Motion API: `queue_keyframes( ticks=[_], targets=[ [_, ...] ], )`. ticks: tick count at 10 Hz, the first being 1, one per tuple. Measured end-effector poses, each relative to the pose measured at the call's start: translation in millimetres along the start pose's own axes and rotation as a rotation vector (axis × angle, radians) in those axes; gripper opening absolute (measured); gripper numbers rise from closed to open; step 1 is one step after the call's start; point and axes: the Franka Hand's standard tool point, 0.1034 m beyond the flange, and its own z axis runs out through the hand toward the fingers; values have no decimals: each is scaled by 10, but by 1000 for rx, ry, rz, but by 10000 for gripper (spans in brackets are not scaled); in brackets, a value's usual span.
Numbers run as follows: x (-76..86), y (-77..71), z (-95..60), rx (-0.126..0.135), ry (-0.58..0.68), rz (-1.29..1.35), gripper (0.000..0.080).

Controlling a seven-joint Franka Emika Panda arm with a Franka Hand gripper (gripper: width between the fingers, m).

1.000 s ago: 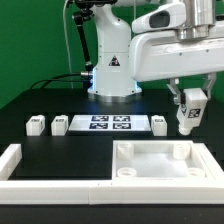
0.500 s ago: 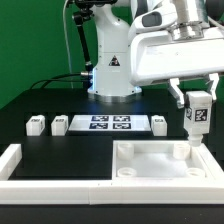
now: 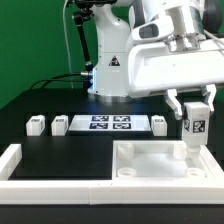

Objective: Assemble square table

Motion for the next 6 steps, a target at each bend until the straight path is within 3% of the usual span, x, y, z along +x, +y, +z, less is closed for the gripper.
queue_keyframes(
  ticks=[3,6],
  targets=[
    [-62,-34,149,7,-14,4,291],
    [-84,-52,157,9,-20,-10,291]
  ],
)
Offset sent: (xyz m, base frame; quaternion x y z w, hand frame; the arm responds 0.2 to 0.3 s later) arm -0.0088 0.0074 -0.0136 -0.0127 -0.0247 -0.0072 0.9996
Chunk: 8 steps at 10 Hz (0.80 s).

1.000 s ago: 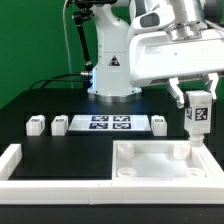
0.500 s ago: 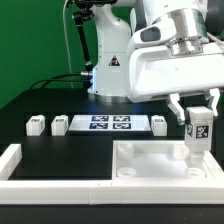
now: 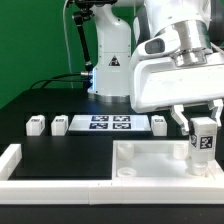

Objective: Assemble square table

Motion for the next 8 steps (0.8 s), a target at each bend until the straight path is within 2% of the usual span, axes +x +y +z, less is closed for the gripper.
queue_keyframes(
  ticks=[8],
  targets=[
    [-174,7,77,2,-37,-16,291]
  ],
)
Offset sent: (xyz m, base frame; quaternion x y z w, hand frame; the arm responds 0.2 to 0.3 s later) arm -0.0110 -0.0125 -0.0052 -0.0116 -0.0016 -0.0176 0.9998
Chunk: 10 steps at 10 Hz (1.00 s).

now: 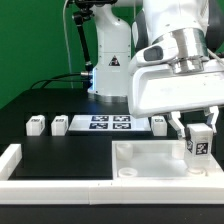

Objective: Assemble square table

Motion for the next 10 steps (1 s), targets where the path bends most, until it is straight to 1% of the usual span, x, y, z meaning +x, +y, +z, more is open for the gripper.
queue_keyframes(
  ticks=[1,2,6,7,8,9,10],
  targets=[
    [-21,-12,26,2,-4,0,291],
    [0,-9,39,1,0,2,291],
    [9,-5,43,0,6,2,300],
    [9,-5,43,0,6,2,471],
    [8,-5,43,0,6,2,612],
    [8,-5,43,0,6,2,612],
    [8,-5,43,0,6,2,638]
  ],
)
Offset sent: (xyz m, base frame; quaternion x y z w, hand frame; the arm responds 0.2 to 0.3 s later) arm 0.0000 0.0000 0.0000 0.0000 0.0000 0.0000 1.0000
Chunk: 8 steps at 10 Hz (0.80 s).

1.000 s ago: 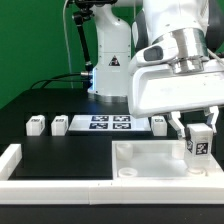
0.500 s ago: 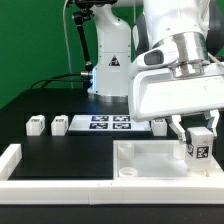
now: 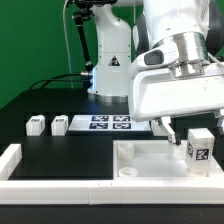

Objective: Assemble square table

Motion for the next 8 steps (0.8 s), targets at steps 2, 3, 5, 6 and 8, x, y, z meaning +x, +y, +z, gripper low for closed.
queue_keyframes(
  ticks=[2,3,5,6,8],
  targets=[
    [0,0,0,0,0,0,646],
    [0,0,0,0,0,0,649],
    [3,1,0,0,-1,0,649],
    [-8,9,0,11,-113,45,649],
    [201,71,-95,8,-120,53,649]
  ],
)
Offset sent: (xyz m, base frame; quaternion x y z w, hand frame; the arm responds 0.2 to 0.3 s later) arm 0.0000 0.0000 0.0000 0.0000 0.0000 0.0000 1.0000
